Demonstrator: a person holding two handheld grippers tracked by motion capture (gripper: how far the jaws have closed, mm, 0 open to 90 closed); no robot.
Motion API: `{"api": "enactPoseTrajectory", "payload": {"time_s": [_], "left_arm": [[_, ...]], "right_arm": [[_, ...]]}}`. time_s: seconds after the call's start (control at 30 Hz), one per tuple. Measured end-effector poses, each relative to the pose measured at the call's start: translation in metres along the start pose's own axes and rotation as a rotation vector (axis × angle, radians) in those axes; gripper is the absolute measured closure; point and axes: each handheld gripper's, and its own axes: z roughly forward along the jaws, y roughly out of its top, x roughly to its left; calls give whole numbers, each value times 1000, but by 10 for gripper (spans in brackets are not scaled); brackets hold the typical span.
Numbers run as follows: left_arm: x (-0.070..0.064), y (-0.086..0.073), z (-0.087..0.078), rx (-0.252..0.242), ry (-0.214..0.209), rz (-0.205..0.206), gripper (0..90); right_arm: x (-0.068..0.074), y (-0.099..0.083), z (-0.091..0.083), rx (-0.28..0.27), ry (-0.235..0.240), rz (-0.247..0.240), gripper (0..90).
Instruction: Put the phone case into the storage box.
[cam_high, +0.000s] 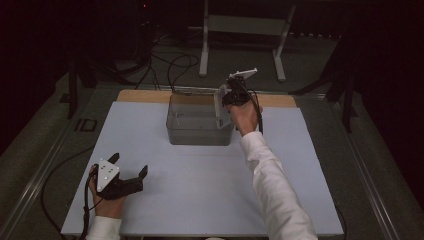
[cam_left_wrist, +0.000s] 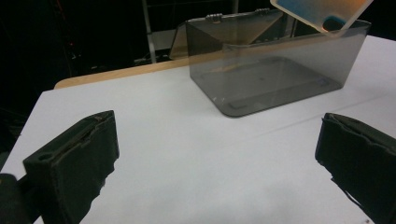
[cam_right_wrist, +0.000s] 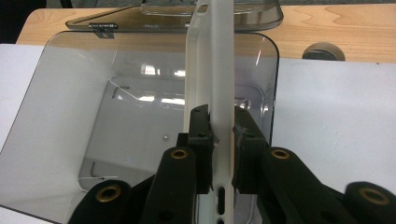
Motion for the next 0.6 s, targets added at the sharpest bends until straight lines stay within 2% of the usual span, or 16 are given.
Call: {"api": "enactPoseTrajectory", "payload": {"time_s": [0.6], "left_arm": [[0,0,-1,-3,0,-1,5]], "right_arm": [[-7,-6,17,16,-11,34,808]]}}
